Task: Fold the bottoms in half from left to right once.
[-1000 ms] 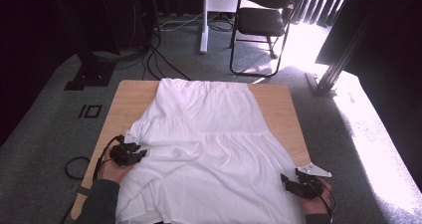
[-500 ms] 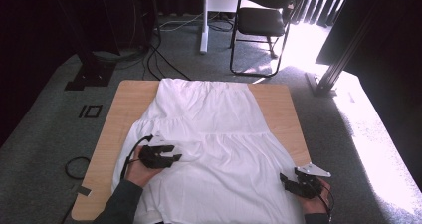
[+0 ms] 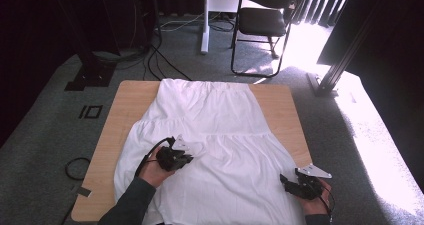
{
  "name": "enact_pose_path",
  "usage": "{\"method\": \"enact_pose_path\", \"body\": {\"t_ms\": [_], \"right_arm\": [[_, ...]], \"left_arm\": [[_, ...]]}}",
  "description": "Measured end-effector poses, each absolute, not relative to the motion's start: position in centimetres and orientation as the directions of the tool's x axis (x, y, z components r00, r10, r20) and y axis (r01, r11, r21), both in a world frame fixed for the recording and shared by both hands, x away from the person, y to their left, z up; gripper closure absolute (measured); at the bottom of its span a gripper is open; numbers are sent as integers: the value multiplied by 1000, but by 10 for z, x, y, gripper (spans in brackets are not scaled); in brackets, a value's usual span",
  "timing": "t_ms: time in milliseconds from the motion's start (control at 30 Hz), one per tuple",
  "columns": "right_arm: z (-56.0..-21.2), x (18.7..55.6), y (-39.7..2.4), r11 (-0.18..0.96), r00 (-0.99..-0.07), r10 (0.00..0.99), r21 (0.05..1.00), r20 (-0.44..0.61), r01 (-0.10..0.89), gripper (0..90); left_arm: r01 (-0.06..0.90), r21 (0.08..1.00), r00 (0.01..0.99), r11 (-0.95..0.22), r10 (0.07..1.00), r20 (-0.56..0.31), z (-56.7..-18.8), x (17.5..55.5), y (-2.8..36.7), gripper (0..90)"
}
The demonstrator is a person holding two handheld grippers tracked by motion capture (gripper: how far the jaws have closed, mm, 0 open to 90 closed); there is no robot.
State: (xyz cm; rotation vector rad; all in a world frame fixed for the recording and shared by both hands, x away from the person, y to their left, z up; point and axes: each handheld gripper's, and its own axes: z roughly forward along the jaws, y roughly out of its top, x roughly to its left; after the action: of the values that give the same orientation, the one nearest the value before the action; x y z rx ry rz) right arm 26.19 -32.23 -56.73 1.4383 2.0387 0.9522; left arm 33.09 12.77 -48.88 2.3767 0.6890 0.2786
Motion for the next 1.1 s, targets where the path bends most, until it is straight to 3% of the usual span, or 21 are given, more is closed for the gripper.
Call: {"method": "enact_pose_path", "body": {"t_ms": [100, 300, 600, 700, 933, 1100], "right_arm": [[-567, 262, -322, 210, -342, 939, 760, 17, 615, 312], [-567, 262, -322, 210, -342, 940, 761, 16, 614, 312], [-568, 262, -321, 208, -338, 941, 761, 17, 615, 311], [-568, 262, -321, 208, -338, 941, 761, 16, 615, 311], [-568, 262, -321, 208, -338, 941, 761, 15, 614, 311], [-568, 262, -321, 207, -337, 941, 761, 16, 615, 311]], "left_arm": [[351, 711, 864, -609, 504, 6, -455, 323, 119, 900], [275, 776, 897, -568, 443, 6, -419, 320, 93, 900], [211, 811, 933, -545, 360, 0, -400, 314, 47, 900], [151, 828, 958, -540, 286, 12, -389, 306, 17, 900], [116, 858, 987, -500, 157, -42, -383, 291, -28, 900], [101, 805, 991, -585, 131, -29, -411, 288, -66, 900]]}}
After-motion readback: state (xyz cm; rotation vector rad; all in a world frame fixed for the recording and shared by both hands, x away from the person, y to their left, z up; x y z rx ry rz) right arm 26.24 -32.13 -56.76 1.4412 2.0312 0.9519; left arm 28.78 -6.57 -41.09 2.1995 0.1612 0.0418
